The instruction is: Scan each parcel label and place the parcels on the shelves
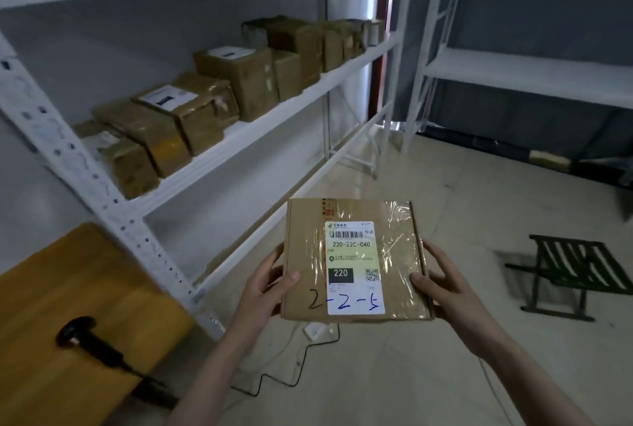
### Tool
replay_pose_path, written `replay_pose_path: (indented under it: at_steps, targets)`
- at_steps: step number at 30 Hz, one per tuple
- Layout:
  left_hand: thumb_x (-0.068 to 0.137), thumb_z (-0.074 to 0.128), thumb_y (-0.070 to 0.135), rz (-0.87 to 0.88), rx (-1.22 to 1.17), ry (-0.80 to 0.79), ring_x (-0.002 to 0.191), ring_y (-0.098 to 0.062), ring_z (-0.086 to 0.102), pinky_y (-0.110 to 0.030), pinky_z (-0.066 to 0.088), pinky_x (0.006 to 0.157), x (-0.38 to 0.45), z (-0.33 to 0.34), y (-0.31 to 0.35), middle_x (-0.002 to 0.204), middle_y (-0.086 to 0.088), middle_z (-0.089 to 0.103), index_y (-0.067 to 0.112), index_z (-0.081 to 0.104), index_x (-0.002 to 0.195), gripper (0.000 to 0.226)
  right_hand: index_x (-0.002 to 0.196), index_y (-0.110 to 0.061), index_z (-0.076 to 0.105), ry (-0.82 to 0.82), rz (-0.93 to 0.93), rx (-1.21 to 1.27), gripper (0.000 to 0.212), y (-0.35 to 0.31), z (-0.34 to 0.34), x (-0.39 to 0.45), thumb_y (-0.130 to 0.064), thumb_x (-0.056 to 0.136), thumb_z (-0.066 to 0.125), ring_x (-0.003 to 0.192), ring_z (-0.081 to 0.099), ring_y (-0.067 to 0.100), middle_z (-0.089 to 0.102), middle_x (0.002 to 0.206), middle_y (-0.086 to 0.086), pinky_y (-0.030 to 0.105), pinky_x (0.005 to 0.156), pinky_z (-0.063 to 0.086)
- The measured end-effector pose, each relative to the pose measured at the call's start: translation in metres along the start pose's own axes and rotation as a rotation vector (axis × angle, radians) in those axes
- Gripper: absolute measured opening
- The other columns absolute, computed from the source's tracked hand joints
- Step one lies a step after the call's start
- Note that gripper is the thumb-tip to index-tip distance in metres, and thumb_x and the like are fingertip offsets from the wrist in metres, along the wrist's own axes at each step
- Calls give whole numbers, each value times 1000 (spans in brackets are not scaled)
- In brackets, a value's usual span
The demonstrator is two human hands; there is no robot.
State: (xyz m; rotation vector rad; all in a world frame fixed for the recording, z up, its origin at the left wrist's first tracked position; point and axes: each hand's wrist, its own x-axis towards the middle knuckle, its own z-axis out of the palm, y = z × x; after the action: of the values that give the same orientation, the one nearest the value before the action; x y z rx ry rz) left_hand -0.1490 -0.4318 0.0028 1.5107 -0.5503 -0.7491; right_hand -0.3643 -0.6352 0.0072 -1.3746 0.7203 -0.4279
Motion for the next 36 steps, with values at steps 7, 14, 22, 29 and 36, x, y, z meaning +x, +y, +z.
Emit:
replay_pose_path:
  at_steps: [7,14,22,29,36]
  targets:
    - [47,82,66,20,-47,-73,94,-8,70,-26,58,68,101,129,27,99,23,72,50,50,118,80,131,-49,45,83,-23,18,57,-30,-128,64,-27,83,67,90,70,19,70,111,2,31,67,55]
    - [69,79,45,50,-56,-98,106,-20,68,-40,55,89,193,219,42,117,2,70,40,55,125,61,136,-49,39,117,-73,-9,61,-67,-222,126,-26,86,65,96,68,22,65,117,7,31,69,56]
    - [72,73,42,60,-31,-126,106,-18,68,-34,57,85,293,273,50,118,3,70,41,51,130,62,135,-51,39,127,-94,-28,63,-88,-283,211,-34,81,66,96,68,22,65,116,8,34,72,56]
    - [75,74,49,72,-58,-136,96,-18,71,-27,59,69,430,306,75,107,5,74,41,53,124,53,134,-51,42,120,-117,-27,62,-119,-325,347,-32,81,68,96,69,22,63,118,11,33,72,56]
    - [58,80,65,143,-59,-88,102,-20,70,-28,58,72,594,316,120,116,2,71,37,52,132,84,128,-61,41,26,-182,-15,76,-180,-353,524,-56,60,77,100,68,19,62,120,6,39,79,57]
